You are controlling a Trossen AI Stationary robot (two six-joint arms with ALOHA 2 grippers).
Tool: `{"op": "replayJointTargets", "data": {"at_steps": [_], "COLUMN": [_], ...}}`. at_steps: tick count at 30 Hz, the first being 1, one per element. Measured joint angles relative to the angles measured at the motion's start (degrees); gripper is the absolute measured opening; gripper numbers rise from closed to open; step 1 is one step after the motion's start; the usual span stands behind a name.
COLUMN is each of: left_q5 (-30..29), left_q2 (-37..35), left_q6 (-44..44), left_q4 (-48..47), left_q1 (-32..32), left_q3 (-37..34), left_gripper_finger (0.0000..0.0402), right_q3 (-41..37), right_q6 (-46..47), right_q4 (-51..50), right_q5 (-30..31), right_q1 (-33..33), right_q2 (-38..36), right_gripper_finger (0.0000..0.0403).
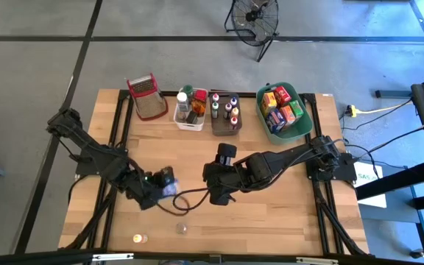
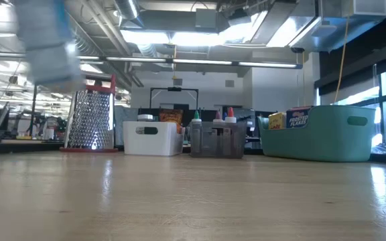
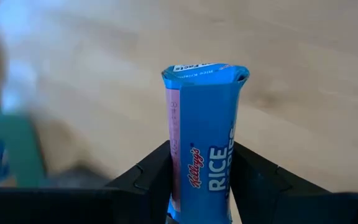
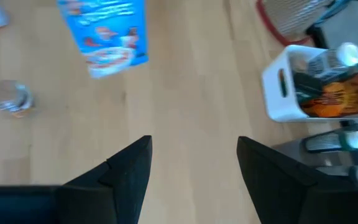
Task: Pick & Place Kitchen Items
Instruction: Put the light blue cereal box into the green bin
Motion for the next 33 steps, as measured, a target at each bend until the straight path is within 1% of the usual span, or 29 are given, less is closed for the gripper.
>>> {"op": "replayJointTargets", "data": {"at_steps": [3, 6, 11, 15, 18, 22, 28, 33], "left_q5": [-2.12, -2.23, -2.10, -2.69, -2.70, -2.71, -2.69, -2.71], "left_q2": [-0.02, 0.00, 0.00, 0.00, 0.00, 0.00, 0.00, 0.00], "left_q6": [-7.50, -13.19, -17.21, -21.48, -23.95, -24.29, -23.40, -23.38], "left_q4": [-1.36, -2.03, -1.05, 1.59, 2.37, 3.22, 3.49, 3.49], "left_q1": [2.34, 4.91, 8.51, 11.22, 12.97, 14.71, 15.52, 15.51], "left_q3": [4.05, 8.26, 14.77, 17.64, 18.54, 18.55, 18.55, 18.55], "left_gripper_finger": [0.0138, 0.0138, 0.0138, 0.0138, 0.0138, 0.0138, 0.0138, 0.0138], "right_q3": [0.00, 0.00, 0.02, 0.02, 0.02, 0.02, 0.02, 0.02], "right_q6": [-0.02, -0.01, -0.24, 0.02, -1.66, -4.78, -6.44, -6.47], "right_q4": [0.88, 2.39, 4.16, 6.53, 8.65, 11.32, 14.42, 14.96], "right_q5": [-2.20, -2.19, -2.15, 1.10, 4.54, 9.01, 9.03, 9.00], "right_q1": [0.07, 0.34, 0.76, 0.71, 0.70, 0.74, 0.66, 0.60], "right_q2": [0.00, 0.00, 0.00, 0.00, 0.00, 0.00, 0.00, 0.00], "right_gripper_finger": [0.0238, 0.0238, 0.0238, 0.0238, 0.0238, 0.0238, 0.0238, 0.0238]}}
